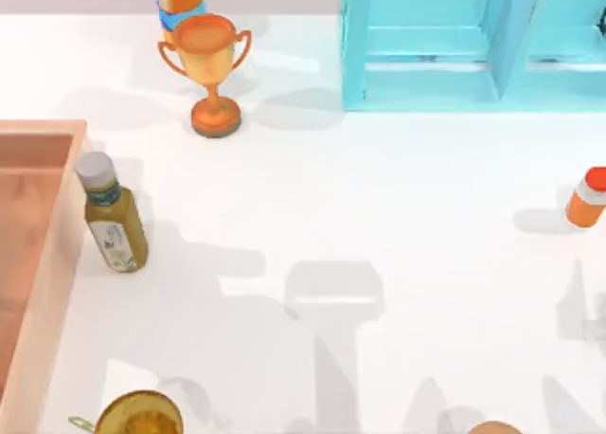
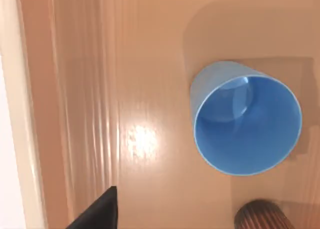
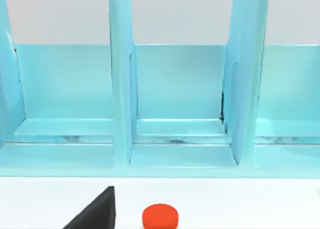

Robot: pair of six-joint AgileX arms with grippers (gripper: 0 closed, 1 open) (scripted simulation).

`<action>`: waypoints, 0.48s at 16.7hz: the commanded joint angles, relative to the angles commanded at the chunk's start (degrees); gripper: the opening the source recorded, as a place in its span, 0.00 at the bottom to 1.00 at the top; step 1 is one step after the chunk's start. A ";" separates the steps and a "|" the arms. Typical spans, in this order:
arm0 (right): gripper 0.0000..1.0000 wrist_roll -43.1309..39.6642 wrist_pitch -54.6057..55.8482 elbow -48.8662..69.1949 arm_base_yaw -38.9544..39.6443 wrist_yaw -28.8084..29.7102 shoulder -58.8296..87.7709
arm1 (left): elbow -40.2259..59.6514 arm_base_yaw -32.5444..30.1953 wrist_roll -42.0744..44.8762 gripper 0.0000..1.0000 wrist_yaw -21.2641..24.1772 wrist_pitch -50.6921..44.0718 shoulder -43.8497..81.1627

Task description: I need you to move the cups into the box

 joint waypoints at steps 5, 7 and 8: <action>1.00 0.00 0.00 0.00 0.00 0.00 0.00 | 10.80 -0.23 -0.08 1.00 0.07 -11.29 0.76; 1.00 0.00 0.00 0.00 0.00 0.00 0.00 | 12.73 -0.22 -0.20 1.00 0.12 -13.40 0.84; 1.00 0.00 0.00 0.00 0.00 0.00 0.00 | 12.89 -0.22 -0.22 1.00 0.13 -13.56 0.84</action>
